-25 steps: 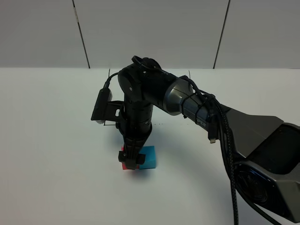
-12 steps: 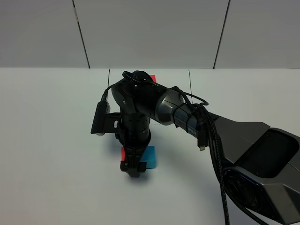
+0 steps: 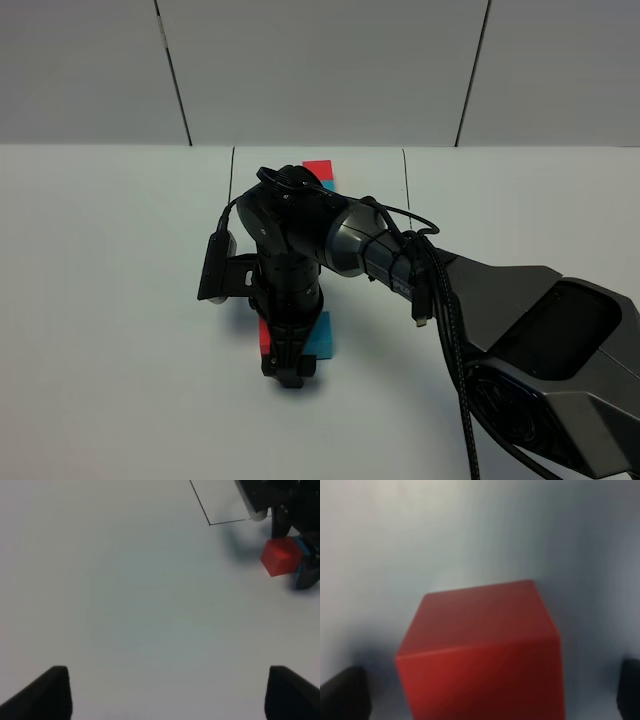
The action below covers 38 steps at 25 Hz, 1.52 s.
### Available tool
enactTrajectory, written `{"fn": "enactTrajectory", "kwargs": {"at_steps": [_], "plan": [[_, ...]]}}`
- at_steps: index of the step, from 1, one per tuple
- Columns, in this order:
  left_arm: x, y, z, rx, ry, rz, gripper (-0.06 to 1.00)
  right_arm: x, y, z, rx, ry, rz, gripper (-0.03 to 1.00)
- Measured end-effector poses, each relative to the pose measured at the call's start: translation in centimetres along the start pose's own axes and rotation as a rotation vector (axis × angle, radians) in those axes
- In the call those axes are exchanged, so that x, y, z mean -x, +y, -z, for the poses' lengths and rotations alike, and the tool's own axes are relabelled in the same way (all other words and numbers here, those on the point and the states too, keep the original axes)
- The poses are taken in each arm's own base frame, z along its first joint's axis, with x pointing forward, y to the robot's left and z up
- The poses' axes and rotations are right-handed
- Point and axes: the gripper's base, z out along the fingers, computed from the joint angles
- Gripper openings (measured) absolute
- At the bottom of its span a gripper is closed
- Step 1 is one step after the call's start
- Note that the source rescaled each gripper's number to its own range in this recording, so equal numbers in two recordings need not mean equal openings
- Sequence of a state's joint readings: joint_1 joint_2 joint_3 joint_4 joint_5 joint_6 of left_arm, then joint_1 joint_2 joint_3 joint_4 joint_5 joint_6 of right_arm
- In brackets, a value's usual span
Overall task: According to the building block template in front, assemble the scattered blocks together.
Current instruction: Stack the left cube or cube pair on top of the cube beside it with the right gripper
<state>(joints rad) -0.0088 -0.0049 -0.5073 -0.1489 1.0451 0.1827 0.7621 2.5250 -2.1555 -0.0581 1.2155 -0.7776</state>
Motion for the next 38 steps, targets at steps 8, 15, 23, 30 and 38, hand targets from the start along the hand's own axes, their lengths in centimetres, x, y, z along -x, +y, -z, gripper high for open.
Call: {"fn": "enactTrajectory", "kwargs": {"at_steps": [8,15,23,30,38], "plan": [[0.0,0.0,0.0,0.0,0.0,0.0,0.68,0.04,0.08,-0.32,0.01,-0.001,-0.003,0.92],[0.0,0.0,0.0,0.0,0.0,0.0,0.68,0.21,0.11,-0.44,0.017,-0.015,-0.008,0.71],[0.0,0.0,0.0,0.0,0.0,0.0,0.68,0.25,0.07,-0.49,0.014,-0.017,-0.008,0.45],[0.0,0.0,0.0,0.0,0.0,0.0,0.68,0.25,0.06,-0.46,0.013,-0.017,-0.008,0.08],[0.0,0.0,0.0,0.0,0.0,0.0,0.68,0.26,0.06,-0.46,0.014,-0.018,-0.025,0.01]]}}
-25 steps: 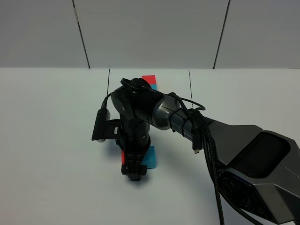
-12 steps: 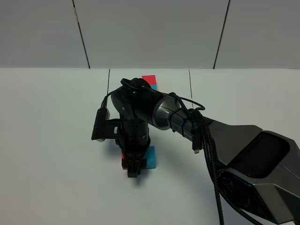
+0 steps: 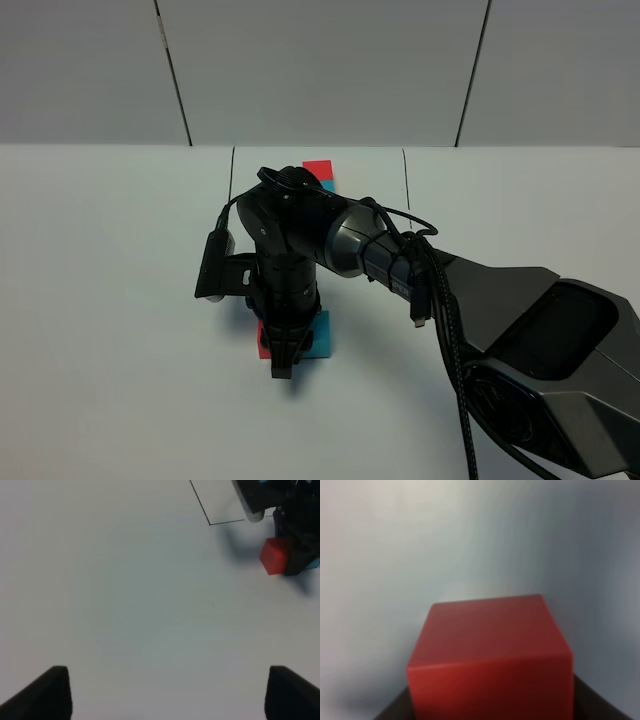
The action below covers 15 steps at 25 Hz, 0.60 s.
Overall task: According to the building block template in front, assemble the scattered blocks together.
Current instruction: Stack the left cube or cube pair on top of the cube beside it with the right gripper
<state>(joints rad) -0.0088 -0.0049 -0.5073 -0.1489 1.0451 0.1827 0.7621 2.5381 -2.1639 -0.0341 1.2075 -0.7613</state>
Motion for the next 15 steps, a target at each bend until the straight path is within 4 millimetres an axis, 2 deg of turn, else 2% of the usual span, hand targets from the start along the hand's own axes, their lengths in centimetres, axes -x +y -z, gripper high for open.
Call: {"fn": "enactTrajectory", "kwargs": {"at_steps": [6,11,15], "plan": [[0.0,0.0,0.0,0.0,0.0,0.0,0.68,0.1,0.0,0.1,0.003,-0.01,-0.109,0.01],[0.0,0.0,0.0,0.0,0.0,0.0,0.68,0.0,0.0,0.4,0.022,-0.023,-0.265,0.01],[0.0,0.0,0.0,0.0,0.0,0.0,0.68,-0.1,-0.3,1.8,0.01,-0.042,-0.405,0.01]]}}
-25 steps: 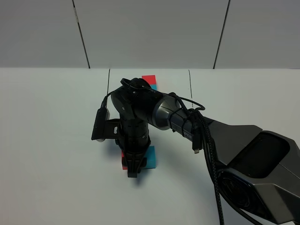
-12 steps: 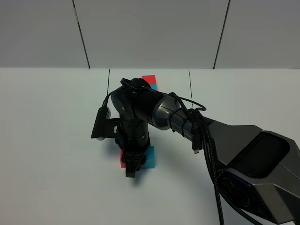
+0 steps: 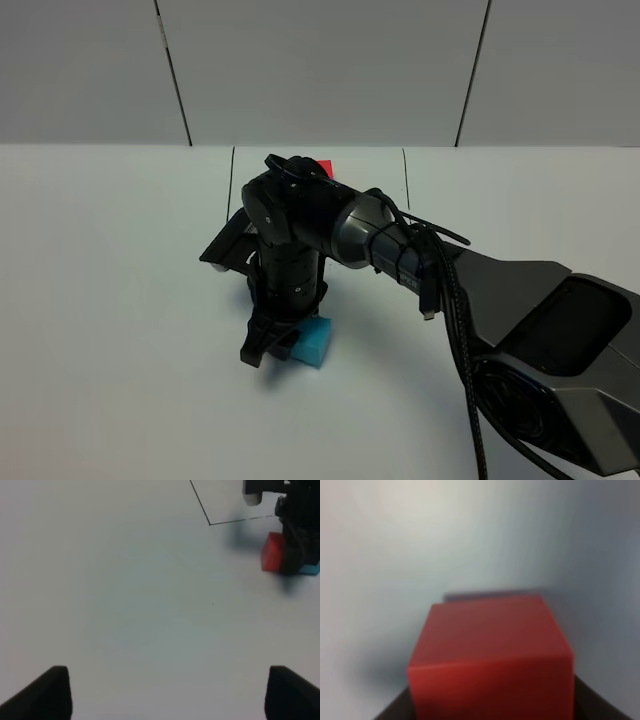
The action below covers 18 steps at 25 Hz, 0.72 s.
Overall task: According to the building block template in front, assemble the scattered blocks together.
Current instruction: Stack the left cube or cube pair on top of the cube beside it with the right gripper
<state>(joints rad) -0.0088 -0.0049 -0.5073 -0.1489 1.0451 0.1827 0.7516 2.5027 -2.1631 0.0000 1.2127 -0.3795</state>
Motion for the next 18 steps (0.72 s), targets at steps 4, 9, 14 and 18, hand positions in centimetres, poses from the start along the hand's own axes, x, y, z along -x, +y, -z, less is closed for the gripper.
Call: {"fn": "enactTrajectory", "kwargs": {"at_steps": [4,9,14,18], "plan": [[0.0,0.0,0.0,0.0,0.0,0.0,0.68,0.1,-0.1,1.5,-0.002,-0.029,-0.157,0.01],[0.0,0.0,0.0,0.0,0.0,0.001,0.68,-0.2,-1.0,2.7,0.008,-0.055,-0.438,0.01],[0.0,0.0,0.0,0.0,0.0,0.001,0.68,-0.6,-1.9,3.1,0.04,-0.066,-0.696,0.01],[0.0,0.0,0.0,0.0,0.0,0.0,0.68,-1.0,-2.8,3.1,0.055,-0.064,-0.882,0.01]]}}
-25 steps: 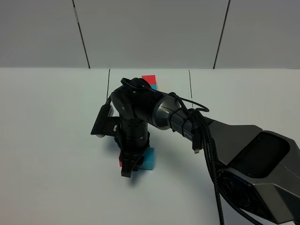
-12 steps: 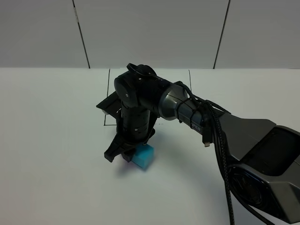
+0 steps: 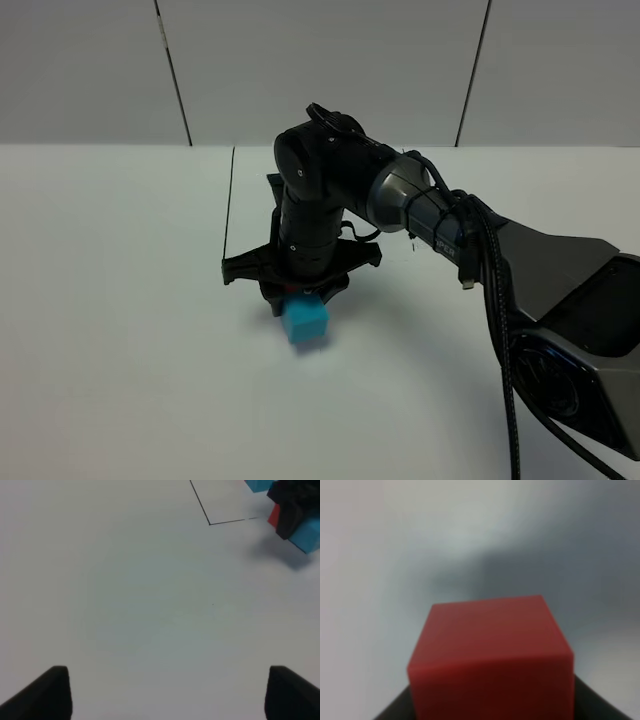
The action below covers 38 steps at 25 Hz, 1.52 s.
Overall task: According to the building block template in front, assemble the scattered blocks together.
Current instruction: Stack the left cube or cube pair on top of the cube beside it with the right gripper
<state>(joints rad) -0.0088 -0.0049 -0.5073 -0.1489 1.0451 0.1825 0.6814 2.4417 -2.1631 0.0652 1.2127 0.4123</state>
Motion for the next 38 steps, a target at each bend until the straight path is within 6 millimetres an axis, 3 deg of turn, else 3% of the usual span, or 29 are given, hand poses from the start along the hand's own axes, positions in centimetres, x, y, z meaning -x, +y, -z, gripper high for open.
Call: {"fn": "enactTrajectory", "kwargs": {"at_steps": [6,12,26,38], "plan": [[0.0,0.0,0.0,0.0,0.0,0.0,0.68,0.3,-0.9,0.0,-0.042,-0.02,-0.193,0.01],[0.0,0.0,0.0,0.0,0.0,0.0,0.68,0.3,-1.0,-1.0,-0.057,-0.007,-0.248,0.01],[0.0,0.0,0.0,0.0,0.0,0.0,0.68,-0.4,-0.9,-4.4,-0.111,0.039,-0.251,0.01],[0.0,0.0,0.0,0.0,0.0,-0.001,0.68,-0.5,-0.6,-4.6,-0.099,0.048,-0.215,0.01]]}}
